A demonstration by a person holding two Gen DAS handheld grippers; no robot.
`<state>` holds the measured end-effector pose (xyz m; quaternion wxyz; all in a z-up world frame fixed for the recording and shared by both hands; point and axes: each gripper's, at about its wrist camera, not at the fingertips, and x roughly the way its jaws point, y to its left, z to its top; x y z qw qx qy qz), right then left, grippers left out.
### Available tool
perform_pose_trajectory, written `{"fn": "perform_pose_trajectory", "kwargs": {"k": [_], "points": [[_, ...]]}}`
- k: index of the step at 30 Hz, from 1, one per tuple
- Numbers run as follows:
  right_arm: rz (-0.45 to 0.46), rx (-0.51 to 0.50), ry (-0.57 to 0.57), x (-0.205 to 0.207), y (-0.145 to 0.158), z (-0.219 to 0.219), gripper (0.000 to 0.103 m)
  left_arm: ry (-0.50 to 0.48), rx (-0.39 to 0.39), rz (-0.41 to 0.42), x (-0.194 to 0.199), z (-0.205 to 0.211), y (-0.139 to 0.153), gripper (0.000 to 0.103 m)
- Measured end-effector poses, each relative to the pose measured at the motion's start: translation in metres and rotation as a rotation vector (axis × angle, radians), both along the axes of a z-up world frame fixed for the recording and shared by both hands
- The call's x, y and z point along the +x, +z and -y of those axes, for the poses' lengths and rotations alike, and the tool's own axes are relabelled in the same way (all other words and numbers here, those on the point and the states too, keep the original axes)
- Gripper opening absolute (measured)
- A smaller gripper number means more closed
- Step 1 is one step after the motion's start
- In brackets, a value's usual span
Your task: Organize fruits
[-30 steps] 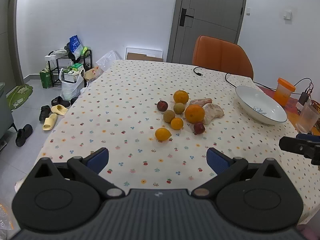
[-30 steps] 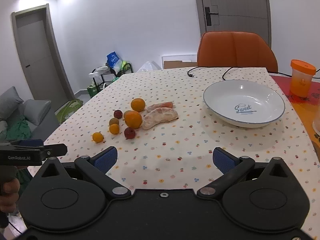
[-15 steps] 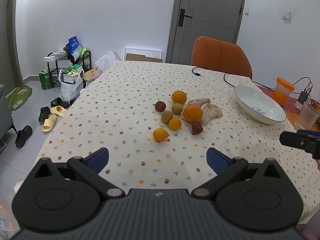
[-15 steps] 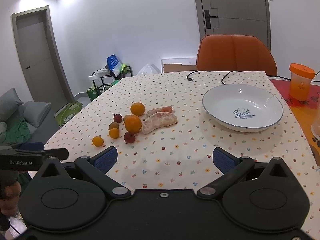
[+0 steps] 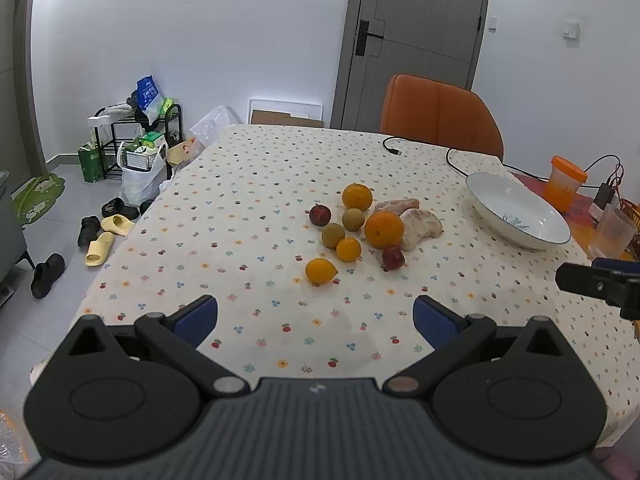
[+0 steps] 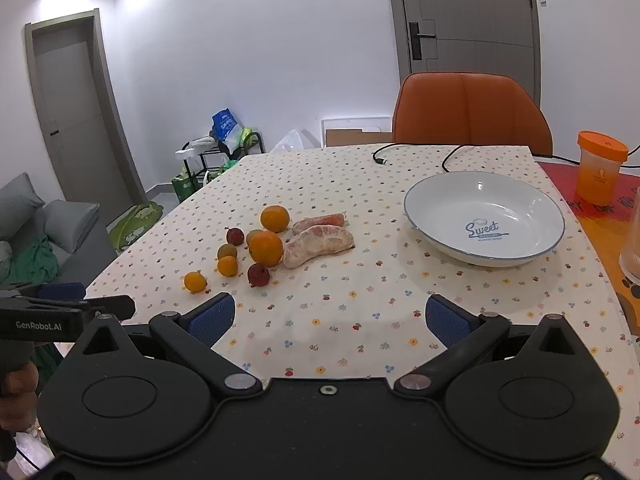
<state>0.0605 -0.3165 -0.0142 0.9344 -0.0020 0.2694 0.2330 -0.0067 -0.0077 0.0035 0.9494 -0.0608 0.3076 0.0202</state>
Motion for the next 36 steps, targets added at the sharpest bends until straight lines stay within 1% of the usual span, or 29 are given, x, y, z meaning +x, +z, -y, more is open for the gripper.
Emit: {"fn": "perform_pose_trajectory", "kwargs": {"k": [24, 30, 33, 36], "points": [[-0.007, -0.004, -0.015, 0.003, -0.007, -0.001, 0.103, 0.008, 0.007, 0.006, 0.000, -0.001, 0.001, 0.103], [-0.009, -0.008, -0.020, 0.004, -0.008, 0.000, 0.103, 0.005, -0.005, -0.006, 0.002, 0.001, -0.002, 0.103], [-0.006, -0.010, -0.026, 0.006, -0.009, 0.000, 0.103, 0.008, -0.008, 0.007, 0.002, 0.003, -0.002, 0.103], [-0.005, -0.016, -0.028, 0.009, -0.010, -0.002, 0.103, 0.004, 0.007, 0.013, 0.004, 0.003, -0.002, 0.103]]}}
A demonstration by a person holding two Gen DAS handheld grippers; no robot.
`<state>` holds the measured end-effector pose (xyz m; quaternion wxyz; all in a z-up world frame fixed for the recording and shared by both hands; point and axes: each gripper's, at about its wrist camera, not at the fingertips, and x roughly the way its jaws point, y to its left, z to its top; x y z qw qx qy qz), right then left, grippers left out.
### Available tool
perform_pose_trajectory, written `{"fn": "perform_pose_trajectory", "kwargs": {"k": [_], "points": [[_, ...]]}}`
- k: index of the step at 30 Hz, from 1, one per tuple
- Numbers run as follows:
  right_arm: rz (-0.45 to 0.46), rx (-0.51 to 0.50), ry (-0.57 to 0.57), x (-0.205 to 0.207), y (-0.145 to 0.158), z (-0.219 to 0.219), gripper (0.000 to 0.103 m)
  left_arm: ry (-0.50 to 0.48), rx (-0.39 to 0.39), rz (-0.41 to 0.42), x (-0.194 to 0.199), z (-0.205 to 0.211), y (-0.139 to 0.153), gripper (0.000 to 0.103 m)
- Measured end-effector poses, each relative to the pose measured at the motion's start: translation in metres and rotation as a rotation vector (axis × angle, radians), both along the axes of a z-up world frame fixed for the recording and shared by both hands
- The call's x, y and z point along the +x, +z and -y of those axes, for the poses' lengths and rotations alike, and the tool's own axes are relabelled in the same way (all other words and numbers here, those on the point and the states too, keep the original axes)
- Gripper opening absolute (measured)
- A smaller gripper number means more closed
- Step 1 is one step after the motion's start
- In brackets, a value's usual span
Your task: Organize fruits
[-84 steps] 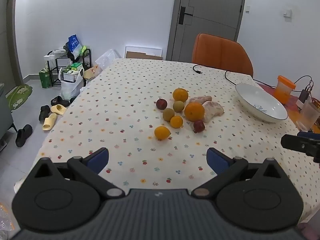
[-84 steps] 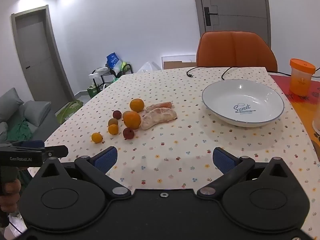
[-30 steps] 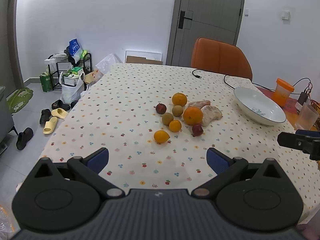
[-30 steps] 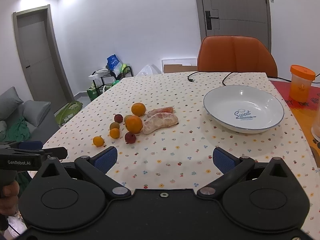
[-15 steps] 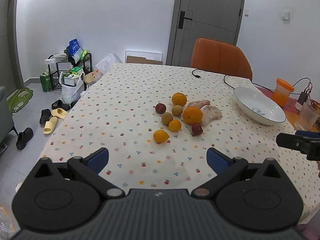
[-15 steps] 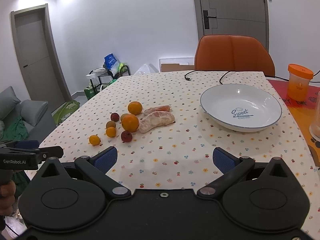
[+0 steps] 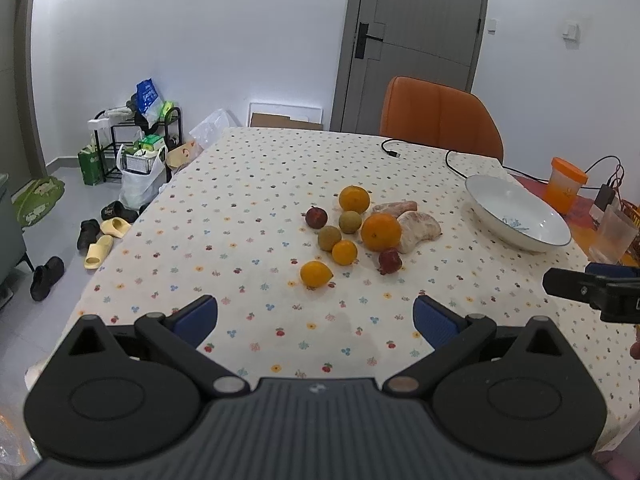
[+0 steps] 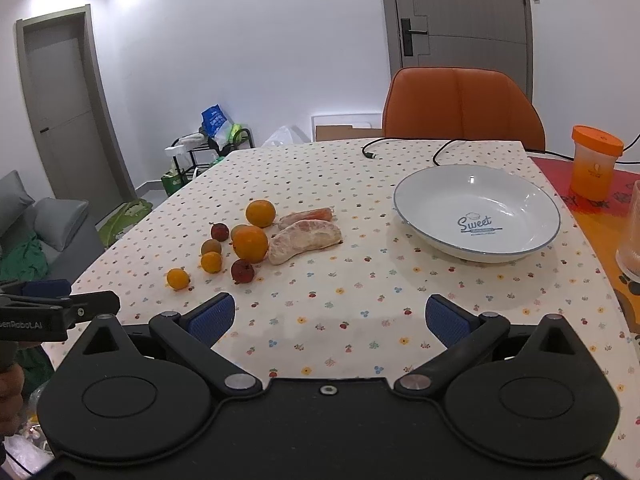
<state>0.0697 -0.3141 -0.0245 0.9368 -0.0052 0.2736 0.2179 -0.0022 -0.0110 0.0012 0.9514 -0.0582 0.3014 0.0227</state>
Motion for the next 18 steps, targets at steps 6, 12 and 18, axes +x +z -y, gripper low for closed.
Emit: {"fn": "perform_pose_trajectory", "kwargs": {"k": [6, 12, 18], "points": [[0.002, -0.005, 0.026, 0.007, -0.003, -0.007, 0.103, 0.030, -0.006, 0.009, 0.008, -0.007, -0.003, 0.103], [0.001, -0.033, 0.037, 0.017, -0.009, -0.016, 0.103, 0.038, -0.006, 0.015, 0.019, -0.010, -0.010, 0.103], [0.010, -0.038, 0.065, 0.027, -0.014, -0.023, 0.103, 0.047, -0.013, 0.020, 0.031, -0.013, -0.017, 0.101]]}}
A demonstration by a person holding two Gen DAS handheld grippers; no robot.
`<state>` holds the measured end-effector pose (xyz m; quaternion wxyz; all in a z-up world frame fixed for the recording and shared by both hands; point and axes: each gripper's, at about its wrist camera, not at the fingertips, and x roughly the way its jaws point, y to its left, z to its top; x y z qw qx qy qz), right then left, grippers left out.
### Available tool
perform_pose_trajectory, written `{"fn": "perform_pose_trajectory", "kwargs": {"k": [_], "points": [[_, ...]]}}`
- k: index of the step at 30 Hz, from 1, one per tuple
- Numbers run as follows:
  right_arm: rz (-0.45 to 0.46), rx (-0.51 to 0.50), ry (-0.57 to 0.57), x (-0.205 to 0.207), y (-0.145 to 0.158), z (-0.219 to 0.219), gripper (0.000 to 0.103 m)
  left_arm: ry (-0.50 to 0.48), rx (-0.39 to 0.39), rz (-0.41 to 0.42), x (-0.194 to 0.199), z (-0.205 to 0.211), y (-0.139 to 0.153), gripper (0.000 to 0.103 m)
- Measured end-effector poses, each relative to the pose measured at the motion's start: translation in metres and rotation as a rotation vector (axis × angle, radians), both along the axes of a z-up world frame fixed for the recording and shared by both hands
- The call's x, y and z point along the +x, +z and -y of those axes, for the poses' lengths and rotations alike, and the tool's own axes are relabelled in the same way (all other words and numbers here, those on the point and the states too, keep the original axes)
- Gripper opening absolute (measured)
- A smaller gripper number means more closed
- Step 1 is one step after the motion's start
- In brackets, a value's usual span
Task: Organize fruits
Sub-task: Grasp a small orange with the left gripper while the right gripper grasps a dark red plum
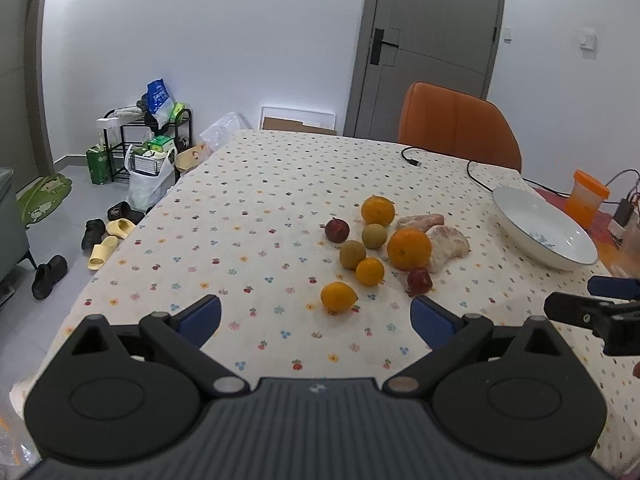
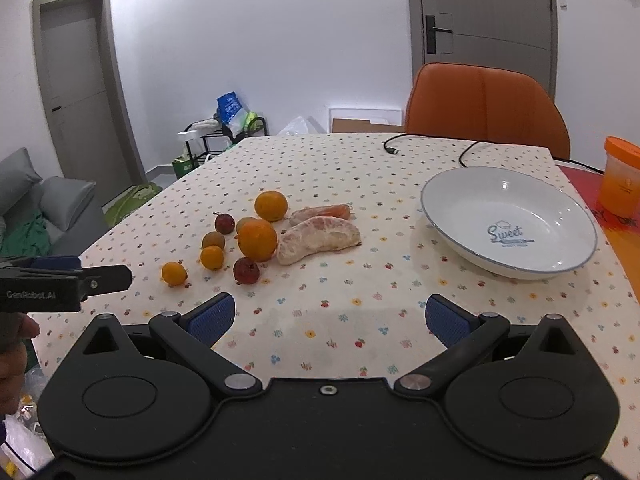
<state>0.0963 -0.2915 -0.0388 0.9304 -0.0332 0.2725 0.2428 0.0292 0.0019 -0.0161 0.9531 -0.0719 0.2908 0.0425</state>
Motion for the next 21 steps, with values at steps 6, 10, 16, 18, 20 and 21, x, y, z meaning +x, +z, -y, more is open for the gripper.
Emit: {"fn": "perform_pose_trajectory", "kwargs": {"k": [6, 10, 16, 18, 20, 21], "points": [[-0.012, 0.021, 0.029, 0.011, -0.006, -0.004, 0.103, -0.009, -0.003, 0.003, 0.010, 0.002, -0.008, 0.093], [-0.026, 0.045, 0.042, 0.018, -0.010, -0.005, 0.103, -0.007, -0.006, -0.001, 0.018, 0.003, -0.014, 0.084], [-0.008, 0.052, 0.067, 0.025, -0.015, -0.014, 0.102, -0.009, -0.027, -0.021, 0.032, 0.002, -0.023, 0.070], [-0.010, 0.040, 0.060, 0.029, -0.017, -0.018, 0.101, -0.008, -0.030, -0.024, 0.037, 0.002, -0.026, 0.065], [-0.021, 0.043, 0.066, 0.033, -0.019, -0.020, 0.093, -0.007, -0.044, -0.036, 0.041, 0.000, -0.029, 0.060], [-0.028, 0.048, 0.075, 0.035, -0.020, -0.021, 0.091, -0.010, -0.052, -0.039, 0.043, 0.000, -0.030, 0.057]]}}
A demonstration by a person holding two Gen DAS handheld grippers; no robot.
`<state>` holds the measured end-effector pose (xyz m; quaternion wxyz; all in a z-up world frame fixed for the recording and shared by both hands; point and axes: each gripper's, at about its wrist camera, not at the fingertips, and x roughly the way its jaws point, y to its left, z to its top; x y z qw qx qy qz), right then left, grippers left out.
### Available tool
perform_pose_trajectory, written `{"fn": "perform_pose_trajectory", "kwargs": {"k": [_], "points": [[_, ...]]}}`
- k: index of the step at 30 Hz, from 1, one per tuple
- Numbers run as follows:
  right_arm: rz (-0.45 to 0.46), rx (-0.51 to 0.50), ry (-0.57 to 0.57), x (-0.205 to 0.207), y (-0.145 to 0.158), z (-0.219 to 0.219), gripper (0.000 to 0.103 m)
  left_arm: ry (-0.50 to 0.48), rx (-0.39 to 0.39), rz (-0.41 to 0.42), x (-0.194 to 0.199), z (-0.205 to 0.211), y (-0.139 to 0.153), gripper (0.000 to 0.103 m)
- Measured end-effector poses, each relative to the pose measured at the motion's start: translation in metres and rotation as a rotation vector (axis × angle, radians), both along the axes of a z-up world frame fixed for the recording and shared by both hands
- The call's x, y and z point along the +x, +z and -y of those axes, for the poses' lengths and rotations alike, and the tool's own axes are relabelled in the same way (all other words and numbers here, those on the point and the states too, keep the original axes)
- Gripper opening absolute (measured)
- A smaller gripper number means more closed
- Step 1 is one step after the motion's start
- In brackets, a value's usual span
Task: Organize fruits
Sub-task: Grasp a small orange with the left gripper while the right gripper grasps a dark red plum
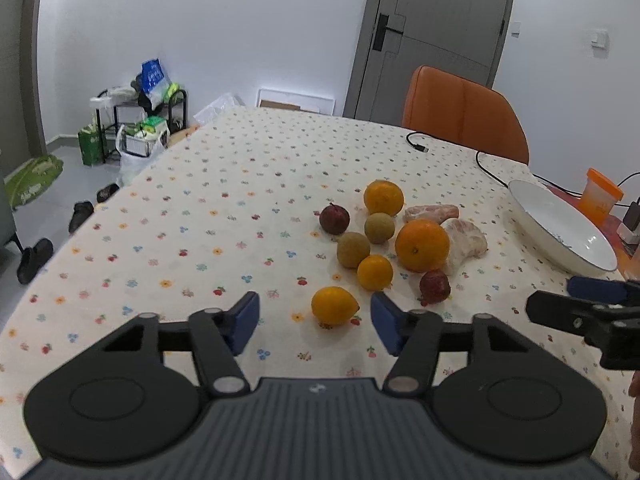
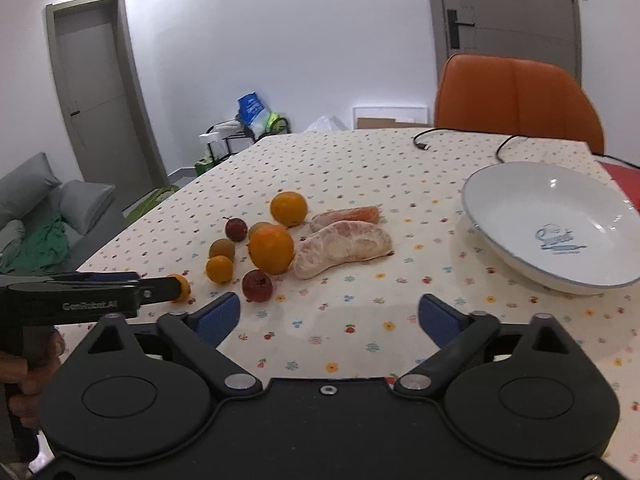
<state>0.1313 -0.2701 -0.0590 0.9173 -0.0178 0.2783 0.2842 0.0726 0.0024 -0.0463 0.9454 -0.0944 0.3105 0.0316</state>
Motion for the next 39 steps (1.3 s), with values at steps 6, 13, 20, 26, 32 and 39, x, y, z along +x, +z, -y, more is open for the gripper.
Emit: {"fn": "perform_pose_trajectory", "kwargs": {"k": [6, 13, 20, 26, 32, 39], "points": [[-0.011, 0.003, 0.020, 0.009, -0.005, -0.008, 0.090, -0.006, 0.002, 0.012, 0.009, 0.002, -0.009, 0.043], [-0.029, 0.004, 0.068, 0.019, -0.008, -0.021, 0.090, 0.026, -0.014, 0.015, 0.014, -0.011, -0.009, 0.023], [-0.018, 0.008, 0.119, 0.023, -0.007, -0.039, 0.087, 0.067, -0.011, 0.012, 0.010, -0.023, -0.007, 0.023], [-0.022, -0.005, 0.170, 0.024, -0.011, -0.056, 0.079, 0.083, -0.009, 0.011, 0.007, -0.027, -0.006, 0.023], [-0.065, -0.021, 0.196, 0.028, -0.020, -0.068, 0.050, 0.079, -0.011, 0.018, 0.001, -0.028, -0.003, 0.023], [-0.082, 0.018, 0.176, 0.029, -0.018, -0.056, 0.022, 0.077, -0.008, 0.032, -0.004, -0.025, 0.000, 0.023]]}}
